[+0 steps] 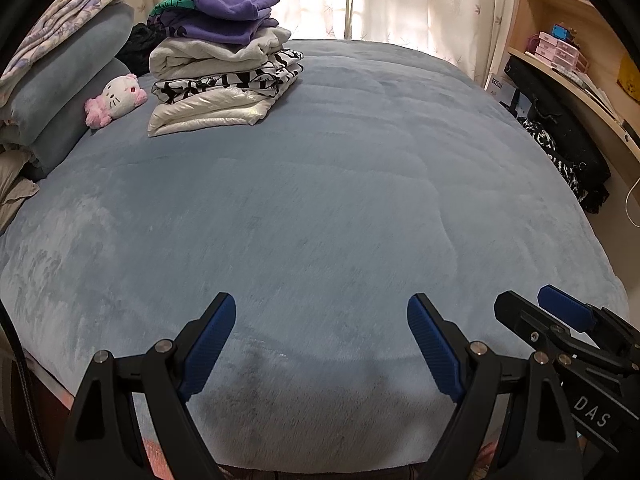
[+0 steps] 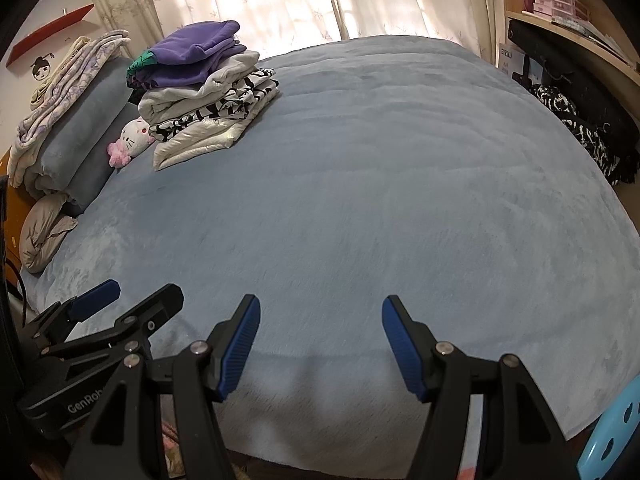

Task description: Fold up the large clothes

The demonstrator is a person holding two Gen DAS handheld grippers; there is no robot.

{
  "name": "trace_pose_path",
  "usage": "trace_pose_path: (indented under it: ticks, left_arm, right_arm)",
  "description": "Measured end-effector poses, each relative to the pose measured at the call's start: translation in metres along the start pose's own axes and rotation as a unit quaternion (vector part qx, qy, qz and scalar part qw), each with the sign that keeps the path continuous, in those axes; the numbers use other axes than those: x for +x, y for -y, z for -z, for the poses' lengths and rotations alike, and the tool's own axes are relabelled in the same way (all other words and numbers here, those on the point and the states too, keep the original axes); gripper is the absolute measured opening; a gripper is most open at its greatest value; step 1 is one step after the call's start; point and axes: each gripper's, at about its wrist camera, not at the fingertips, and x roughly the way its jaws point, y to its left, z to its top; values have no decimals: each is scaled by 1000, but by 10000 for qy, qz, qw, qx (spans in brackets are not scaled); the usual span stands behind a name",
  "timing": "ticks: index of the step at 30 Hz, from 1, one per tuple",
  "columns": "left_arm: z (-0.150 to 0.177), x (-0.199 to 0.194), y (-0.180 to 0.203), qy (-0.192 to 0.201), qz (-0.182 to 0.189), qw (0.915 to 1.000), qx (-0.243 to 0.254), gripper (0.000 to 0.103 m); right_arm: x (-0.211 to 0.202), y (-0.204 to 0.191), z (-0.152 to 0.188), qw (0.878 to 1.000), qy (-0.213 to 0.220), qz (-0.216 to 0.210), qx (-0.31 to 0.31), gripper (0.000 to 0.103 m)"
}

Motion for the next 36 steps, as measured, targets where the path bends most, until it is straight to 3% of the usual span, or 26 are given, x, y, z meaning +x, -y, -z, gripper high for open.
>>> trace_pose_path:
  ticks: [36]
  left_arm:
    - [0,7,-7,-167,-3,9999,-21,86]
  right_arm:
    - [9,-5,6,9998,-170,-76,86,63]
